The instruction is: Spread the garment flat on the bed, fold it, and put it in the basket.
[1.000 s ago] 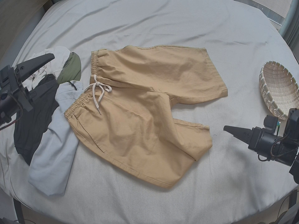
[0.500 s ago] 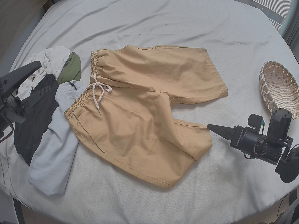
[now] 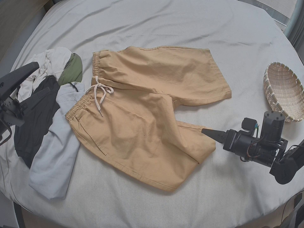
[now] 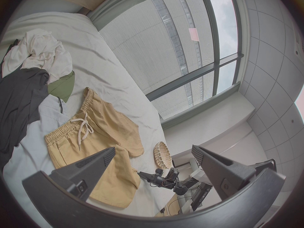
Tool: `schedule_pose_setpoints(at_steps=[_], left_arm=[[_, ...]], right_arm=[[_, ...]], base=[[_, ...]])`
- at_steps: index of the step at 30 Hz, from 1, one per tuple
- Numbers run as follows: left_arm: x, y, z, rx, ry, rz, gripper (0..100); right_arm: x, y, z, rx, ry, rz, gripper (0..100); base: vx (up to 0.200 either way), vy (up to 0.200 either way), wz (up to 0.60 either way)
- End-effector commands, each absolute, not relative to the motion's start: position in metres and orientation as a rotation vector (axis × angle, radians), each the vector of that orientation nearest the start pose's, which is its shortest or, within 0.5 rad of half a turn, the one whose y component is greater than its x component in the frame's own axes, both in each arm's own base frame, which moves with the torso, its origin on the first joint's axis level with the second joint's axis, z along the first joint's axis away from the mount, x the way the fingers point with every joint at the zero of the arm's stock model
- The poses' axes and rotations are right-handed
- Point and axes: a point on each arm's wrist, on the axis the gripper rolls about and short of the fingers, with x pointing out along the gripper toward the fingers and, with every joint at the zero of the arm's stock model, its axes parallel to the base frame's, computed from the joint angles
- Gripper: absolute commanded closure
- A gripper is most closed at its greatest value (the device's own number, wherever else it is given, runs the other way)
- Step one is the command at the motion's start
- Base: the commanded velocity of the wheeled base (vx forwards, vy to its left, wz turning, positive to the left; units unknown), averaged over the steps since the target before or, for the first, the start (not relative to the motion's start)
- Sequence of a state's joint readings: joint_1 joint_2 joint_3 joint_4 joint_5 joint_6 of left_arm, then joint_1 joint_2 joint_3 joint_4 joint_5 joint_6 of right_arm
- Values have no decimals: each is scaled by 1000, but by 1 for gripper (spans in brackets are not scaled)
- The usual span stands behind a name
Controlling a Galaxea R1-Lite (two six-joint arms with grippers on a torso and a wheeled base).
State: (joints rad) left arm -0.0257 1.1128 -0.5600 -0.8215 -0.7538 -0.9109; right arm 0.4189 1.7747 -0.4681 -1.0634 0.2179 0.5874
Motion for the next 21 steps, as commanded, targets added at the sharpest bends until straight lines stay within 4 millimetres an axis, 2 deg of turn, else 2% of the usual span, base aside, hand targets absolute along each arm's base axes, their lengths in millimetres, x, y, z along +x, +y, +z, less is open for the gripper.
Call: schedule_pose_setpoints(at_steps=[1, 9, 10, 17, 21], left_arm=[[146, -19, 268, -758, 104, -833, 0], [144, -19, 270, -754, 98, -837, 0], [143, -19, 270, -755, 97, -838, 0], [139, -20, 271, -794, 107, -848, 0], [138, -20, 270, -800, 112, -847, 0]], right_arm=[[257, 127, 112, 531, 434, 555, 0], [265, 132, 107, 537, 407, 564, 0], [265, 132, 107, 538, 403, 567, 100], [264, 130, 118, 551, 314, 594, 100], [251, 125, 135, 560, 243, 618, 100]], base=[[0, 0, 0], [0, 0, 0], [0, 0, 0], [0, 0, 0], [0, 0, 0]])
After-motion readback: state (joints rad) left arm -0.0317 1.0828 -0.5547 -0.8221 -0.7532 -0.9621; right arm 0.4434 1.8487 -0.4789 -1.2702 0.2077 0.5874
